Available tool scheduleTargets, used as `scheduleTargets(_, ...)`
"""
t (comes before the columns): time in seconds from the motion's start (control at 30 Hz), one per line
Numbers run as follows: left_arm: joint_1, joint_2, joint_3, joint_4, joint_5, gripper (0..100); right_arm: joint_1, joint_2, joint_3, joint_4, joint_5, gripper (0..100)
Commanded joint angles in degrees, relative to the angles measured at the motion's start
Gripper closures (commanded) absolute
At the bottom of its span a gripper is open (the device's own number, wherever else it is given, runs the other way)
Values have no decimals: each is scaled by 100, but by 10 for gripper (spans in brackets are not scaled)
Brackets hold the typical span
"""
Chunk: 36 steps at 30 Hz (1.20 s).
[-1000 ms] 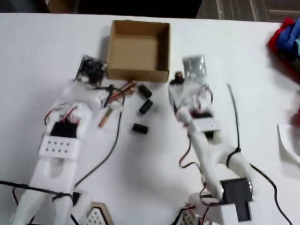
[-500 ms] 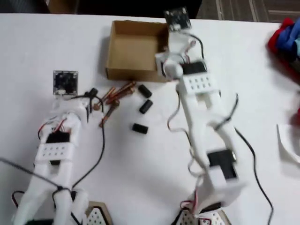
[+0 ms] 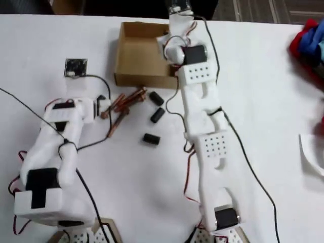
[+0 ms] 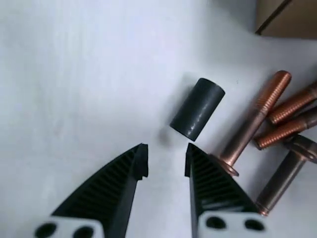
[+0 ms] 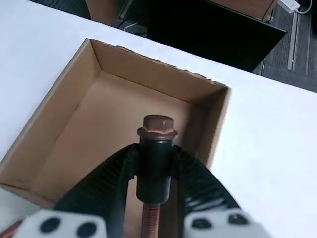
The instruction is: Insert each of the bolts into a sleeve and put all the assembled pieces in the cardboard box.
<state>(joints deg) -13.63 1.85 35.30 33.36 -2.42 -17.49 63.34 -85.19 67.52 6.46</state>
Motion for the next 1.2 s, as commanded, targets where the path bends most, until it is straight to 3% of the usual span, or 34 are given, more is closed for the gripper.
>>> scheduleTargets(0.0,-26,0,-259,26,79,857,-101,154,-404,-593,44,979)
scheduleTargets(0.57,-35,-26,-224,26,79,858,57,1226,-413,-1332,44,979)
scheduleTargets(1.17,-35,-26,-224,26,79,859,171,1270,-422,-1305,35,979)
